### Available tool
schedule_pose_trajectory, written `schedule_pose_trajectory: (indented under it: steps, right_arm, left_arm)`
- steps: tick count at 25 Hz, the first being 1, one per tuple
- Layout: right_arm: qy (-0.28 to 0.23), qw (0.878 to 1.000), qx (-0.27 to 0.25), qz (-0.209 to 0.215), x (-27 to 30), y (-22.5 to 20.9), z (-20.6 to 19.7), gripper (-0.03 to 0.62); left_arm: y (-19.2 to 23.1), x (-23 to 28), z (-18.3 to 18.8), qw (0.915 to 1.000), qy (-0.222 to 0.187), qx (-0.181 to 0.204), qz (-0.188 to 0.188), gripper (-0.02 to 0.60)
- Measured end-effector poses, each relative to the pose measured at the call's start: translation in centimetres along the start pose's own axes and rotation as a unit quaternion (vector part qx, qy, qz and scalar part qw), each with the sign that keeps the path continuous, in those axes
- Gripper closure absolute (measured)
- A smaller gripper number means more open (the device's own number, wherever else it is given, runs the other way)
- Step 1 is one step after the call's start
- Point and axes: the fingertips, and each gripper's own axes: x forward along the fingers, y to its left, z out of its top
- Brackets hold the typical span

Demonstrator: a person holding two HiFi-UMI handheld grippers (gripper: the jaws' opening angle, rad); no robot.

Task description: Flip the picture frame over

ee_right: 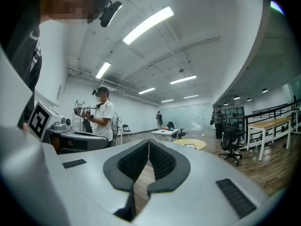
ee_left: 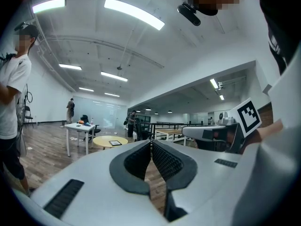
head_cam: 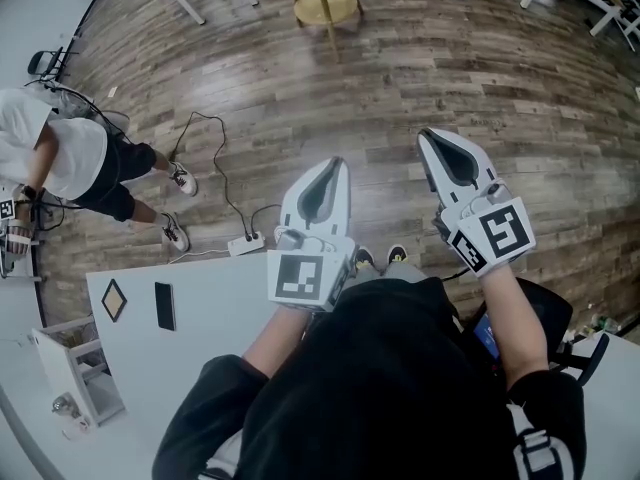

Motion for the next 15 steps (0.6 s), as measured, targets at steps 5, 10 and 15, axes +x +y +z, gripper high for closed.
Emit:
schedule_pose_trajectory:
  steps: [5,10,15]
  right_arm:
    - [0.002,1.0,0.001,-0.003,1.0,0.3,0.0,0.574]
    - [0.001,1.0,-0.001,-0.002,2.8,-1.1,-0.3,0.574]
    - [0.005,1.0,0.002,0.007,5.6,-4.0,-0.9,0.574]
  left_arm:
    - [1.0,0.4,-0.1,1.0,0.002,0.004,-0.006,0.551]
    - [2.1,2.2,-0.5,1.0,0.003,0.0,-0.002,0.551]
    - [3.3,5.8,-0.6,1.0,0.004,0.0,0.008,0.551]
